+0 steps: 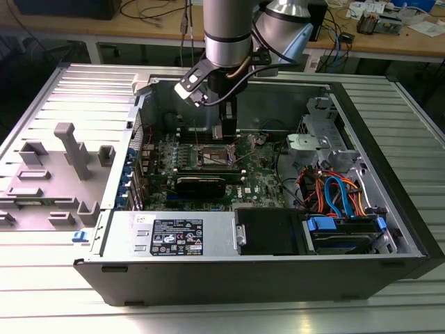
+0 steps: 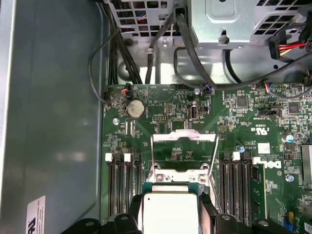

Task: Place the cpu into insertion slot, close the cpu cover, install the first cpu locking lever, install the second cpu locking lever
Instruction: 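Place the cpu into insertion slot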

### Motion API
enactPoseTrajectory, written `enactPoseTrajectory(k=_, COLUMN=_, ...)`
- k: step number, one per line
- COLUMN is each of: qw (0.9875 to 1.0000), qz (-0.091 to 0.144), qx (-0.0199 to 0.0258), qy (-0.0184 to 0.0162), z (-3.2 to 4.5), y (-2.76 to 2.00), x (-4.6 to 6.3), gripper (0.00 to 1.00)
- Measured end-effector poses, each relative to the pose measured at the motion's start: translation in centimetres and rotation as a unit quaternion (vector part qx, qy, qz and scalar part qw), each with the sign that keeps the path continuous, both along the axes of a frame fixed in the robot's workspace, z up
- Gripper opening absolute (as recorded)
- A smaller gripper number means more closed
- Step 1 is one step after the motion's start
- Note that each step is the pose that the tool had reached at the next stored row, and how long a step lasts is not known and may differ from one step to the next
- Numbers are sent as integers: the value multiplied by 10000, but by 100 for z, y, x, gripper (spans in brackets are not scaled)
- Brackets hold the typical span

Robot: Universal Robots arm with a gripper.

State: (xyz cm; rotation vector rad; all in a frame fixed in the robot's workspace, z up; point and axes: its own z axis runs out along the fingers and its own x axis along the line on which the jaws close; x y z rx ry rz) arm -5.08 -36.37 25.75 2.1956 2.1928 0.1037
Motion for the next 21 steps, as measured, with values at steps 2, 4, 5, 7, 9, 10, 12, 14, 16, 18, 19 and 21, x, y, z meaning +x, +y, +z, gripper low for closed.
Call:
enactPoseTrajectory(k=2, qw=10000, qz=0, qx=0, qy=0, z=-15, y=0, x=-32, gripper=54)
enactPoseTrajectory(k=4, qw=10000, qz=0, qx=0, qy=0, z=-32, y=-7, x=-44, gripper=54)
enactPoseTrajectory(k=5, qw=10000, qz=1, qx=0, qy=0, z=-40, y=-14, x=-48, gripper=54)
enactPoseTrajectory(k=7, qw=10000, qz=0, qx=0, qy=1, z=-57, y=-31, x=-58, gripper=54)
enactPoseTrajectory(k=9, qw=10000, qz=-1, qx=0, qy=0, z=-77, y=-51, x=-68, gripper=54)
enactPoseTrajectory(k=10, qw=10000, qz=-1, qx=0, qy=0, z=-86, y=-59, x=-72, gripper=54)
enactPoseTrajectory(k=12, qw=10000, qz=0, qx=1, qy=0, z=-111, y=-73, x=-79, gripper=54)
enactPoseTrajectory(k=14, qw=10000, qz=0, qx=1, qy=4, z=-152, y=-76, x=-85, gripper=54)
enactPoseTrajectory(k=16, qw=10000, qz=0, qx=0, qy=6, z=-197, y=-77, x=-95, gripper=54)
enactPoseTrajectory(k=18, qw=10000, qz=0, qx=0, qy=11, z=-245, y=-84, x=-104, gripper=54)
enactPoseTrajectory(k=19, qw=10000, qz=0, qx=0, qy=16, z=-268, y=-88, x=-109, gripper=54)
enactPoseTrajectory(k=21, qw=10000, qz=0, qx=-1, qy=27, z=-294, y=-98, x=-117, gripper=54)
